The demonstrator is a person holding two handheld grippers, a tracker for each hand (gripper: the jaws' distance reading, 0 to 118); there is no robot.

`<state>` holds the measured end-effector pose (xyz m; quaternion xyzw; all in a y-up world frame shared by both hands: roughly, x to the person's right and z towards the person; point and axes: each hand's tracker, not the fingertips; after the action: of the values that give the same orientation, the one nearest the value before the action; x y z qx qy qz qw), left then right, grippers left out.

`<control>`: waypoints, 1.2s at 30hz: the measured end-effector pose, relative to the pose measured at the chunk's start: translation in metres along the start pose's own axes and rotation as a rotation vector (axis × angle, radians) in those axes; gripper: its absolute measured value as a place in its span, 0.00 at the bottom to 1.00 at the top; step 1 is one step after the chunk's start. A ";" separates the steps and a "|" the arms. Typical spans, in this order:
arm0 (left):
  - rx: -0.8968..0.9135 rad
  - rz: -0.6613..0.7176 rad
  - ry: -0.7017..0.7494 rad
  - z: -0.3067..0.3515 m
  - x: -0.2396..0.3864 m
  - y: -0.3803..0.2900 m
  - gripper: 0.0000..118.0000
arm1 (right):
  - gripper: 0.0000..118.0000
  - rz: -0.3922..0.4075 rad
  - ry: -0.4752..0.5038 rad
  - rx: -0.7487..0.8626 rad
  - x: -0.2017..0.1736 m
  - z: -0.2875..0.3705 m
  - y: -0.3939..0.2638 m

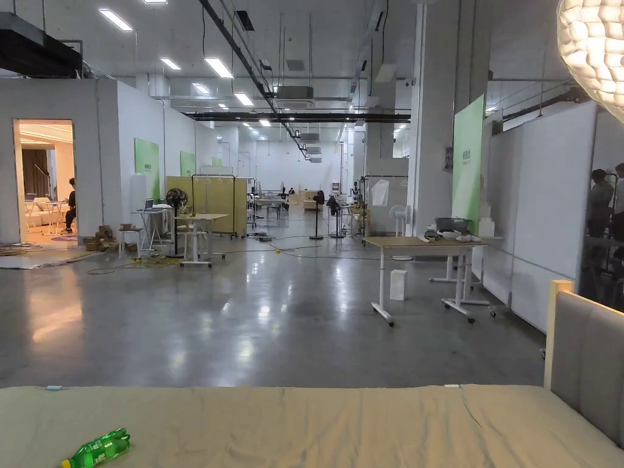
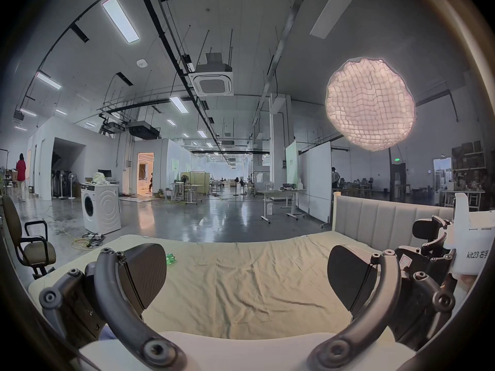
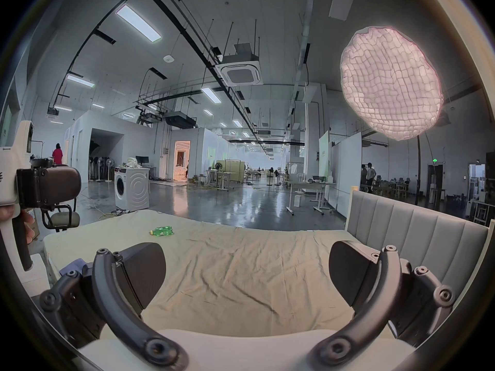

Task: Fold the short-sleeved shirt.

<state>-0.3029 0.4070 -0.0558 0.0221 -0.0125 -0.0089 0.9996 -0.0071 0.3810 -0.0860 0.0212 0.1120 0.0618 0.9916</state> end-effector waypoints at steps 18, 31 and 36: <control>-0.005 -0.008 0.027 -0.001 -0.001 0.002 1.00 | 1.00 -0.066 -0.016 0.014 0.007 0.002 0.005; -0.008 0.004 0.026 0.001 -0.003 0.003 1.00 | 1.00 -0.150 -0.067 0.017 0.016 0.003 0.004; -0.022 0.002 0.037 0.002 -0.002 0.005 1.00 | 1.00 -0.137 -0.088 0.007 0.017 0.004 0.001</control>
<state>-0.3054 0.4122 -0.0541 0.0113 0.0058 -0.0078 0.9999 0.0101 0.3837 -0.0857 0.0195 0.0697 -0.0077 0.9973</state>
